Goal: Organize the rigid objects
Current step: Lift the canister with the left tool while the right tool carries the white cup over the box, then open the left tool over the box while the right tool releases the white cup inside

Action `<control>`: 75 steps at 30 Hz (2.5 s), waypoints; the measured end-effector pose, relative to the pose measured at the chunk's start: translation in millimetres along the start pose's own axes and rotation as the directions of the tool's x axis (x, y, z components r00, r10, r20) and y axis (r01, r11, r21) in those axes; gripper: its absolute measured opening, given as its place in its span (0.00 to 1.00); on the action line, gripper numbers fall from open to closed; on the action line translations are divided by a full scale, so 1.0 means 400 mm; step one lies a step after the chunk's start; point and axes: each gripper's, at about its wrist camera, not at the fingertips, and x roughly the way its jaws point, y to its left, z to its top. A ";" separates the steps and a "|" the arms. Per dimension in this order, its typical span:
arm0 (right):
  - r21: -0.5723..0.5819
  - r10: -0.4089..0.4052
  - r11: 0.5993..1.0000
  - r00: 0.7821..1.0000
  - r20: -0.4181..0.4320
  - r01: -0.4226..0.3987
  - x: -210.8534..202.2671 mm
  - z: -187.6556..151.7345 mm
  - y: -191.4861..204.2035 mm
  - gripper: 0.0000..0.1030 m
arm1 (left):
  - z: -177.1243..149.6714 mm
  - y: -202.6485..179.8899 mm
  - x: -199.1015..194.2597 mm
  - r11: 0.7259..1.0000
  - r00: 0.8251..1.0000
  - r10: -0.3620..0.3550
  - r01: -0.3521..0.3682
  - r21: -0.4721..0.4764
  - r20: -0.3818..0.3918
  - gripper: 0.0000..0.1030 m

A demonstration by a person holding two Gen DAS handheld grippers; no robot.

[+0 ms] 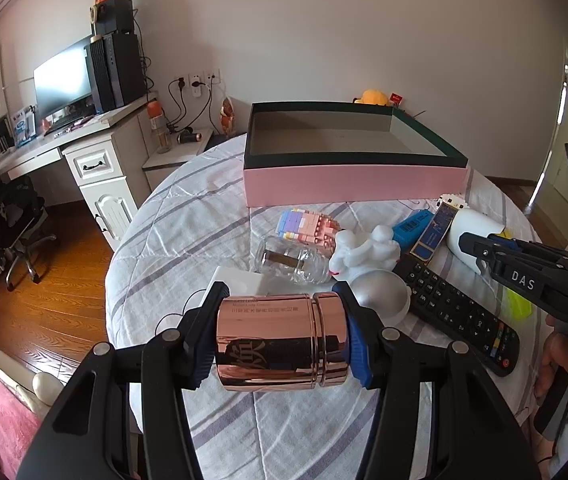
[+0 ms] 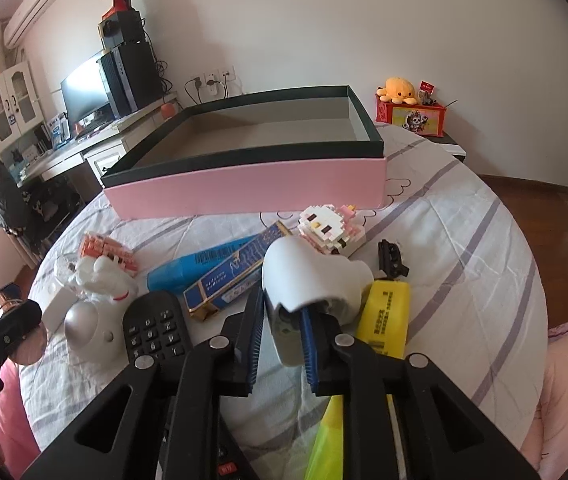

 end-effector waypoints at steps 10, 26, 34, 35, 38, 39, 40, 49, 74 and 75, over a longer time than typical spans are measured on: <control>-0.031 0.004 1.000 1.000 -0.006 -0.004 0.028 0.025 0.009 0.10 | 0.013 -0.004 -0.010 1.000 1.000 0.006 -0.006 0.005 0.009 0.53; -0.110 0.058 0.993 0.995 0.080 -0.049 -0.071 0.066 0.032 0.09 | 0.105 -0.029 -0.031 0.999 0.998 -0.032 0.031 0.014 0.062 0.53; -0.161 0.078 0.985 0.991 0.107 -0.060 -0.064 0.163 0.048 0.09 | 0.240 -0.061 0.041 0.997 0.994 -0.074 0.072 0.027 0.083 0.53; -0.169 0.077 0.984 0.991 0.106 -0.059 -0.058 0.174 0.051 0.09 | 0.259 -0.068 0.057 0.997 0.994 -0.072 0.069 0.033 0.085 0.53; -0.180 0.090 0.981 0.991 0.096 -0.071 -0.024 0.221 0.059 0.09 | 0.317 -0.083 0.111 0.996 0.994 -0.075 0.071 0.046 0.079 0.53; -0.185 0.087 0.980 0.992 0.090 -0.070 -0.012 0.232 0.062 0.09 | 0.336 -0.085 0.131 0.996 0.994 -0.080 0.076 0.048 0.072 0.53; -0.188 0.091 0.980 0.992 0.090 -0.073 0.003 0.246 0.064 0.09 | 0.356 -0.090 0.155 0.996 0.995 -0.075 0.072 0.053 0.065 0.53; -0.183 0.098 0.978 0.995 -0.011 -0.098 0.181 0.333 0.076 0.10 | 0.440 -0.094 0.381 0.995 0.995 -0.075 0.080 0.067 -0.068 0.53; -0.139 0.007 0.990 0.999 0.041 -0.001 0.125 0.301 0.051 0.76 | 0.395 -0.052 0.279 0.997 0.997 0.072 -0.073 0.031 0.039 0.92; -0.134 0.001 0.991 0.999 0.053 0.006 0.108 0.298 0.051 0.78 | 0.390 -0.049 0.252 0.997 0.996 0.071 -0.073 0.030 0.055 0.93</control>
